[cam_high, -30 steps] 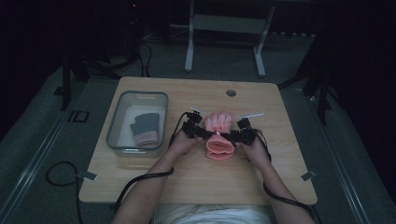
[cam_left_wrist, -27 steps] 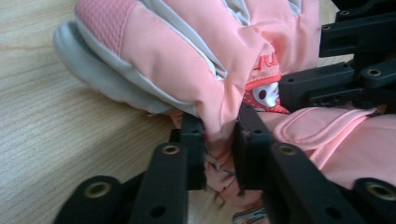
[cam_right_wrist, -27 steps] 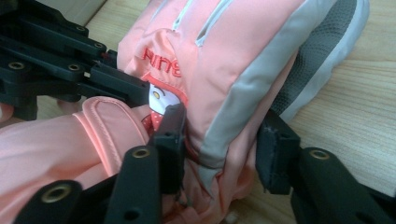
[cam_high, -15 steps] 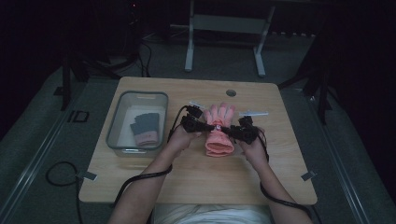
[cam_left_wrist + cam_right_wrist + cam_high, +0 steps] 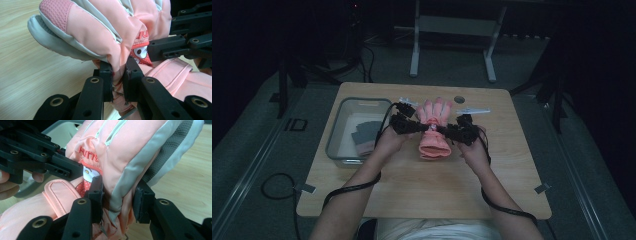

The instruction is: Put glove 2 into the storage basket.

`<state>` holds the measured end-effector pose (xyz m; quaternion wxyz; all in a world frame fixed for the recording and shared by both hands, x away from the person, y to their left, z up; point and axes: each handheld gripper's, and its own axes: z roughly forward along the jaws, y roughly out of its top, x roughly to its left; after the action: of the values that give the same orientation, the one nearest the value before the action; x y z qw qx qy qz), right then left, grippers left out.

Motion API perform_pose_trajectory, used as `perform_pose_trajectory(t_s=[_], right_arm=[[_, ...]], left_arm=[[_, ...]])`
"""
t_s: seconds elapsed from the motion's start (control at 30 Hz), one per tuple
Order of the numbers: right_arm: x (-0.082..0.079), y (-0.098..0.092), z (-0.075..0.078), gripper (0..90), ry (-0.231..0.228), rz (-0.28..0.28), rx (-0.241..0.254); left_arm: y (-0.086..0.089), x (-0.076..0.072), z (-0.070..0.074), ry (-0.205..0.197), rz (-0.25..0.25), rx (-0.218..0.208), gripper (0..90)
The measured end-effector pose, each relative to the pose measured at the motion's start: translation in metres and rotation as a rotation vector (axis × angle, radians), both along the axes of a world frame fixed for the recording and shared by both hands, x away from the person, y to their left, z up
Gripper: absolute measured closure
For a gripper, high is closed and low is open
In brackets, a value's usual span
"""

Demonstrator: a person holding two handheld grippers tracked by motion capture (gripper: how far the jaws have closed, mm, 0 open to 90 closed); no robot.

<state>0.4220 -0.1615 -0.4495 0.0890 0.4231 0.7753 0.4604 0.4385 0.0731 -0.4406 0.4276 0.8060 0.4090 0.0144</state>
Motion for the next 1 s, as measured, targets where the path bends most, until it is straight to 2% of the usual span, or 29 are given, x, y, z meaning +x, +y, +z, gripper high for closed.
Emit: perform_pose_trajectory(t_s=[0.13, 0.17, 0.47, 0.67, 0.83, 0.87, 0.9, 1.0], right_arm=[[0.002, 0.010, 0.005, 65.1, -0.003, 0.018, 0.011], [0.003, 0.016, 0.009, 65.1, -0.004, 0.027, 0.019], [0.006, 0.048, 0.024, 65.1, -0.020, 0.072, 0.022], [0.009, 0.071, 0.031, 65.1, -0.029, 0.106, 0.027], [0.010, 0.087, 0.035, 65.1, -0.033, 0.125, 0.024], [0.011, 0.091, 0.036, 65.1, -0.038, 0.130, 0.023], [0.011, 0.100, 0.039, 65.1, -0.038, 0.140, 0.022], [0.012, 0.112, 0.041, 65.1, -0.041, 0.159, 0.022]], left_arm=[[0.010, -0.002, 0.009, -0.008, 0.014, 0.016, 79.4], [0.017, -0.004, 0.015, -0.013, 0.023, 0.023, 79.4], [0.047, -0.011, 0.032, -0.028, 0.068, 0.045, 79.4], [0.070, -0.016, 0.040, -0.031, 0.098, 0.061, 79.4], [0.085, -0.019, 0.044, -0.035, 0.125, 0.056, 79.4], [0.093, -0.021, 0.047, -0.035, 0.137, 0.060, 79.4], [0.097, -0.022, 0.048, -0.036, 0.143, 0.061, 79.4], [0.109, -0.025, 0.050, -0.039, 0.162, 0.067, 79.4]])
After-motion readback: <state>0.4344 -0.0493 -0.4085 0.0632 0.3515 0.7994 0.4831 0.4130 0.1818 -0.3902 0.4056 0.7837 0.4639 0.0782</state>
